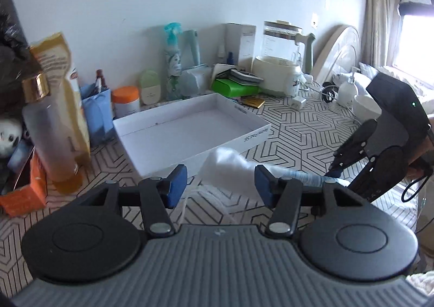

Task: Fold shopping bag
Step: 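Lift the rolled bag upright with the right gripper, then grasp the bag's white handle loop with the left gripper while the right gripper holds the roll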

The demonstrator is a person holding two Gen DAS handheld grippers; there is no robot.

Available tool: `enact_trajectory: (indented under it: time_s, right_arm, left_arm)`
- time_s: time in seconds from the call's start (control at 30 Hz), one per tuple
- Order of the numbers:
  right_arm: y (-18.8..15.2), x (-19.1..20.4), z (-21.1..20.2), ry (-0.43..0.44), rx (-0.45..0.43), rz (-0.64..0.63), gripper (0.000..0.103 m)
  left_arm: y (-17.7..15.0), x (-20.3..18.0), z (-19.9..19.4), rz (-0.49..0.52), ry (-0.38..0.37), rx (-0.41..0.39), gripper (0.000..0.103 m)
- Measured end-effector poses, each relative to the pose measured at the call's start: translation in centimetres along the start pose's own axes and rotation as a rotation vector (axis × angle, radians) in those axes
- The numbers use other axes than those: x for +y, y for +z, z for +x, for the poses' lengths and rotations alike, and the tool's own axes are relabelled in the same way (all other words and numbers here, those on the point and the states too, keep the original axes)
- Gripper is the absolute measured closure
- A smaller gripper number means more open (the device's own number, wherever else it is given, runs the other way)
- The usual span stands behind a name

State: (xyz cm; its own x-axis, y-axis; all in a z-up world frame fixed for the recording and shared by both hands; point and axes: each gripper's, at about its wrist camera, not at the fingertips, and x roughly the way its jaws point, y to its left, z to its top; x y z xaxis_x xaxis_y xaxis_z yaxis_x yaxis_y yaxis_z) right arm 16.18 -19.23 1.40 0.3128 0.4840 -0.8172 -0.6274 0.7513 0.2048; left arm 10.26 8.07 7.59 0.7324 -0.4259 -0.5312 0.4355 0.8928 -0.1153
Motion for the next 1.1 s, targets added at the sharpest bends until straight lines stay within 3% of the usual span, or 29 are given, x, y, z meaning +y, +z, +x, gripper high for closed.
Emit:
enact_trajectory:
  time_s: [0.1, 0.3, 0.5, 0.57, 0.6, 0.63, 0.67, 0.7, 0.73, 0.83, 1.03, 1.1]
  right_arm:
    - [-1.6, -2.1, -0.6, 0.069, -0.078, 0.13, 0.067]
    - [-4.4, -2.6, -2.5, 0.169, -0.178, 0.256, 0.067]
    - [-5.7, -3.2, -2.7, 0.304, -0.282, 0.394, 0.067]
    - [-5.8, -3.3, -2.4, 0.35, -0.319, 0.43, 0.067]
    - [-5.9, -3.2, -2.3, 0.364, -0.34, 0.443, 0.067]
    - [-5.9, -3.1, -2.3, 0.38, -0.361, 0.455, 0.067]
    - [-5.9, -2.8, -2.3, 0.406, -0.38, 0.46, 0.067]
    - [-5.9, -2.7, -2.4, 0.433, -0.404, 0.48, 0.066]
    - [-5.9, -2.5, -2.4, 0.456, -0.423, 0.49, 0.066]
    - [-6.2, -2.3, -2.6, 0.499, -0.491, 0.529, 0.066]
    - [-5.8, -0.8, -2.1, 0.408, -0.574, 0.551, 0.066]
    - [-5.6, -0.4, -1.8, 0.419, -0.577, 0.551, 0.066]
  left_arm:
    - [-0.6, 1.6, 1.5, -0.041, 0.033, 0.061, 0.049]
    - [-2.5, 2.8, 6.2, -0.089, 0.075, 0.227, 0.048]
    - [-4.2, 1.5, 7.8, 0.032, 0.196, 0.276, 0.024]
    - [-4.3, 1.2, 7.7, 0.047, 0.208, 0.257, 0.025]
    - [-4.4, 1.1, 7.7, 0.05, 0.204, 0.247, 0.04]
    - [-4.3, 1.1, 7.6, 0.041, 0.187, 0.239, 0.062]
    - [-4.2, 1.1, 7.5, 0.03, 0.172, 0.239, 0.073]
    - [-4.1, 1.1, 7.5, 0.018, 0.157, 0.238, 0.091]
    - [-4.1, 1.1, 7.5, 0.007, 0.144, 0.237, 0.095]
    - [-4.1, 1.7, 7.4, -0.071, 0.075, 0.232, 0.099]
    - [-3.6, 2.8, 6.2, -0.218, -0.048, 0.187, 0.099]
    - [-3.2, 2.9, 5.3, -0.254, -0.084, 0.15, 0.099]
